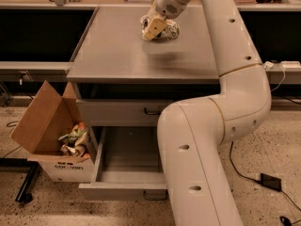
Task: Place 7up can into middle drawer
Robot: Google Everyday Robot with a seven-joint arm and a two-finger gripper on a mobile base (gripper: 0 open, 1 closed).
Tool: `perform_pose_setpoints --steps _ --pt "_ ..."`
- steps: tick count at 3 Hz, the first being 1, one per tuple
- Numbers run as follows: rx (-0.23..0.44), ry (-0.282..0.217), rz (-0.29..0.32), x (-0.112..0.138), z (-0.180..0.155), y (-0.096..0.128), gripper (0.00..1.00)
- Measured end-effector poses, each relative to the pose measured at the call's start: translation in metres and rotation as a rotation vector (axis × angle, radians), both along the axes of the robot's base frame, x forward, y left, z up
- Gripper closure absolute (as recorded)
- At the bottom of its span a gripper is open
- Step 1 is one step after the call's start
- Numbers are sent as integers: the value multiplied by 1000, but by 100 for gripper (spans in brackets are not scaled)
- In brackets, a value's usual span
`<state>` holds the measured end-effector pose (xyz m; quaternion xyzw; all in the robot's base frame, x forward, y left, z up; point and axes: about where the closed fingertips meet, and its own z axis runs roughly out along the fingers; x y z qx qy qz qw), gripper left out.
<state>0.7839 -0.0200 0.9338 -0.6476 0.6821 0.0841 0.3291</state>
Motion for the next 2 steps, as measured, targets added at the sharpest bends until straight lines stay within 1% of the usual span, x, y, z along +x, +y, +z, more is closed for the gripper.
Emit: perform_pose_setpoints --steps 1,2 --pt "-15 8 5 4 -9 8 100" --pt "-60 34 23 1 -21 19 100"
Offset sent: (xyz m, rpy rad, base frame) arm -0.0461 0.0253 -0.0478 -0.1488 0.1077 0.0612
